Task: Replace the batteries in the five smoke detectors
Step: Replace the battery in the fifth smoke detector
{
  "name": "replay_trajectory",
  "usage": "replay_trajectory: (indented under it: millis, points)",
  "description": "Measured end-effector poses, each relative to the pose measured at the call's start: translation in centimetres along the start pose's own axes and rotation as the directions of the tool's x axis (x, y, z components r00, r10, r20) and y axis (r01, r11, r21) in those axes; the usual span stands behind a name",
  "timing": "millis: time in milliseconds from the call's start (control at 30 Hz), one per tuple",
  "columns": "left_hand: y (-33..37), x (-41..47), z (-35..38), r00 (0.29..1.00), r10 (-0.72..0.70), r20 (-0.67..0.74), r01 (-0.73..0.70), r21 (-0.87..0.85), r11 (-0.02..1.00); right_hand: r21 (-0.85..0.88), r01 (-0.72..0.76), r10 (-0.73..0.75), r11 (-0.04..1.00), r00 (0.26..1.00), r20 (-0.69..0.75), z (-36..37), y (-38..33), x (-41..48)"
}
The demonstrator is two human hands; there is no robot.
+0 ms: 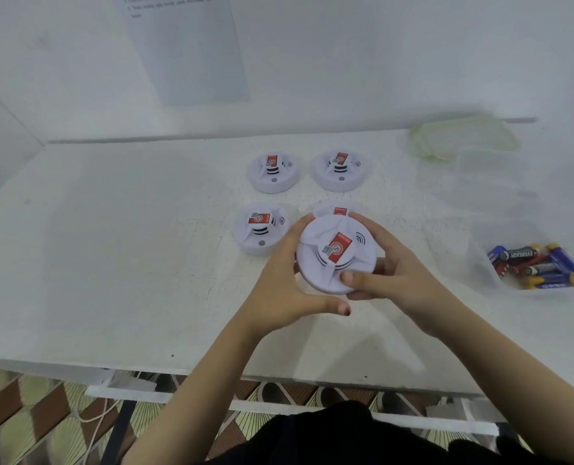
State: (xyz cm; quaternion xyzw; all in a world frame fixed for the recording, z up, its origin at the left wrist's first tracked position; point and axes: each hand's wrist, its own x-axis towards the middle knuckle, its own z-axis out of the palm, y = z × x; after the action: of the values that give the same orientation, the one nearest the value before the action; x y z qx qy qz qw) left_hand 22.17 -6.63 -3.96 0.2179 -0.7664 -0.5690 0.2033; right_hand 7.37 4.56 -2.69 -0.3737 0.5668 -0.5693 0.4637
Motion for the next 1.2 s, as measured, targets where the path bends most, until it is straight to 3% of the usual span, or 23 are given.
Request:
replay_trajectory:
  millis: [367, 833, 1200]
  points:
    - [-0.2, 0.0, -0.2, 0.995, 0.057, -0.078, -0.052, 0.067, 0.996, 0.024, -0.006, 0.005, 1.000, 0.999, 0.045, -0.4, 0.2, -0.2]
    - [-1.3, -0.8, 0.5, 0.994, 0.056, -0.092, -0.045, 0.116, 0.992, 0.054, -0.011, 0.016, 0.998, 0.996, -0.087, 0.9, 2.1, -1.0]
    - [-1.5, -1.2, 0.3, 0.990, 0.059, -0.126, -0.041, 0.145, 0.989, 0.044, -0.013, 0.018, 0.999, 0.994, -0.105, 1.4, 2.2, -1.0]
